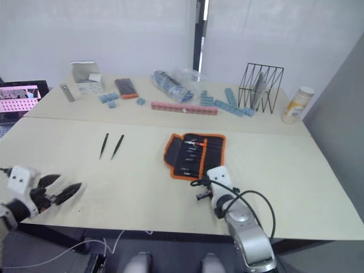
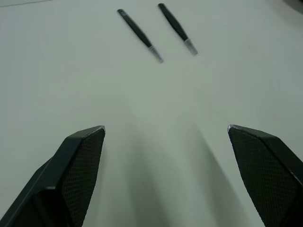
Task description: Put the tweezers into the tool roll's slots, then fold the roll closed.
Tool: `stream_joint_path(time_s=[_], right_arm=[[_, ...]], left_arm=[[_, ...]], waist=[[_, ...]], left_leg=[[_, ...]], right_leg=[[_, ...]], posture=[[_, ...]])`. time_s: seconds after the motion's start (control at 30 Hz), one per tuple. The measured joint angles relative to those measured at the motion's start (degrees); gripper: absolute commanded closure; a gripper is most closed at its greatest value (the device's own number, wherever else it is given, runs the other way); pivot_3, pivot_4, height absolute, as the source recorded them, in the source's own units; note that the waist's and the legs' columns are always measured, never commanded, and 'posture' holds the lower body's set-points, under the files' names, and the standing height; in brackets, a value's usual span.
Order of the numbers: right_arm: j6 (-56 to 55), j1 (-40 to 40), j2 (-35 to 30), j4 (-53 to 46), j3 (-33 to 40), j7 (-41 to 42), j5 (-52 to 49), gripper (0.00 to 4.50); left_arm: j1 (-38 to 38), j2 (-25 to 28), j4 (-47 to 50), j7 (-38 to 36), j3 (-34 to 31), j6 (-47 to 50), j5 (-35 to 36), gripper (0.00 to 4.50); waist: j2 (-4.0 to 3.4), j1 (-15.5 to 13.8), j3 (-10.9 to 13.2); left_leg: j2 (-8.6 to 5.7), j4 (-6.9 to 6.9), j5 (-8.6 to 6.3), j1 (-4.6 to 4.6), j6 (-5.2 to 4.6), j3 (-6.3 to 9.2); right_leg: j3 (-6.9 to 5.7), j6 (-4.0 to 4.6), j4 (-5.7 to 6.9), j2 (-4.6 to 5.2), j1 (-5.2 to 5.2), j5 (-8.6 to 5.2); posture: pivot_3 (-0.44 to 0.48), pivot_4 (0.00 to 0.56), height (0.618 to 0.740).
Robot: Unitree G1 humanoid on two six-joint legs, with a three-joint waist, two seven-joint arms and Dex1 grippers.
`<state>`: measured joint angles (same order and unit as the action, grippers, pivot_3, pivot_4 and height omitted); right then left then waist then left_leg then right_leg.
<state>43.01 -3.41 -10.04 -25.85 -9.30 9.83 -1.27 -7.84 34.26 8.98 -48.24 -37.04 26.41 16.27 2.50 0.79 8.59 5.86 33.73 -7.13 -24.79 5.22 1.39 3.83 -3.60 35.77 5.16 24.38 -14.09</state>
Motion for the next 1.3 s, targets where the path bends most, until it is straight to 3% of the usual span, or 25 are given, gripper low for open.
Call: stream_joint_path(time_s=[0.33,0.63,0.9,1.3], right_arm=[[-5.15,-4.88,0.89,7.66,0.24,0.03,0.02,4.50],[-7.91,-4.46,2.12,10.81,-1.04,-0.43,1.11,4.50],[-7.87,-4.02,2.15,10.42,-1.84,-0.51,2.30,4.50],[-6.34,-3.82,1.98,8.70,-1.32,-0.99,3.39,4.50]], left_arm=[[-4.67,-1.05,5.52,6.72,-1.07,0.12,3.55,0.09],[2.01,-1.96,4.65,16.07,3.65,7.25,4.65,0.09],[13.25,-3.09,-6.68,23.95,10.77,8.30,1.19,0.09],[30.37,-5.02,-27.95,27.54,18.66,-0.09,-4.98,0.09]], waist=[[0.02,0.89,0.00],[0.24,1.47,-0.14],[0.29,1.61,-0.17],[0.03,-0.03,-0.41]], left_leg=[[0.00,-0.16,-0.02,-0.09,0.02,-0.05],[0.00,-0.13,-0.02,0.11,0.02,-0.04],[-0.01,-0.17,-0.02,0.17,0.02,-0.03],[-0.04,-0.26,-0.01,0.49,0.02,-0.01]], right_leg=[[0.00,0.01,-0.03,-0.01,0.19,0.01],[0.00,0.00,-0.03,-0.01,-0.04,0.00],[-0.01,0.00,-0.02,-0.04,-0.08,0.01],[-0.02,0.00,0.00,-0.05,-0.22,0.01]], posture=[[0.000,0.150,0.740],[0.000,0.150,0.740],[0.000,0.150,0.740],[0.000,0.150,0.740]])
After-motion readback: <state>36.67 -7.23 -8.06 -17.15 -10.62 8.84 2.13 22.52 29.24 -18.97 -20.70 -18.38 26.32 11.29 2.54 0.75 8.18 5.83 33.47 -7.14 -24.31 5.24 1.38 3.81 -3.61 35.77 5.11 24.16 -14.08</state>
